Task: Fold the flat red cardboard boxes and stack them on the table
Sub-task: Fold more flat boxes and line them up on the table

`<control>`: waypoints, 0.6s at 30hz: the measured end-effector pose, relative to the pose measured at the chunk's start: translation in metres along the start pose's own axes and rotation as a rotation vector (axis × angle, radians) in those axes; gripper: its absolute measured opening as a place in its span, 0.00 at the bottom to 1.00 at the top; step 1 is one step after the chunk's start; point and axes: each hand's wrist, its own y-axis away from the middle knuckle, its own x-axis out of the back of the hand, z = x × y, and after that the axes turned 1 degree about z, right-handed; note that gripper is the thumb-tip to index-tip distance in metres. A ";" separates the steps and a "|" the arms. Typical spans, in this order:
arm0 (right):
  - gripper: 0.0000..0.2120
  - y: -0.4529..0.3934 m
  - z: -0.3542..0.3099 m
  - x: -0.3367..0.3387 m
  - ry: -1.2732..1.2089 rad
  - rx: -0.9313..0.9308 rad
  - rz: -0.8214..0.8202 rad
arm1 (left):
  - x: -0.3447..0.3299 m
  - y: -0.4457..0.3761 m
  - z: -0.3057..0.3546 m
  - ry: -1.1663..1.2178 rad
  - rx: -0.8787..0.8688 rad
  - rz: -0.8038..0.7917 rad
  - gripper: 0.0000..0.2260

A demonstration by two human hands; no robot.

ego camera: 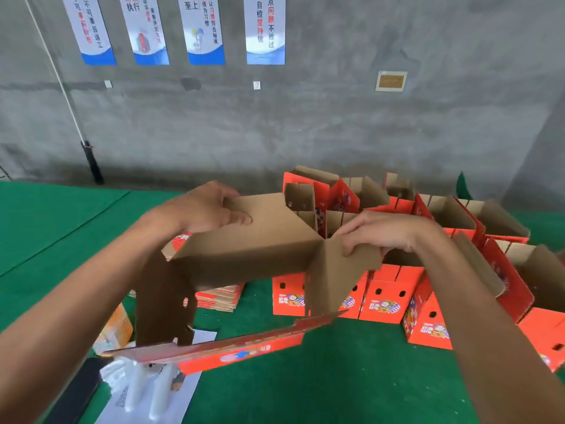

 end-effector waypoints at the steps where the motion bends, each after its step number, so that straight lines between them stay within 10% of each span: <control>1: 0.19 0.003 0.004 0.001 -0.020 -0.018 -0.002 | -0.002 -0.004 0.005 0.001 0.009 -0.040 0.07; 9: 0.11 0.041 0.069 0.002 0.016 -0.357 0.050 | -0.084 -0.035 0.048 -0.016 0.014 -0.396 0.10; 18: 0.04 0.089 0.159 -0.013 0.082 -0.542 0.185 | -0.218 -0.070 0.093 0.026 -0.141 -0.216 0.18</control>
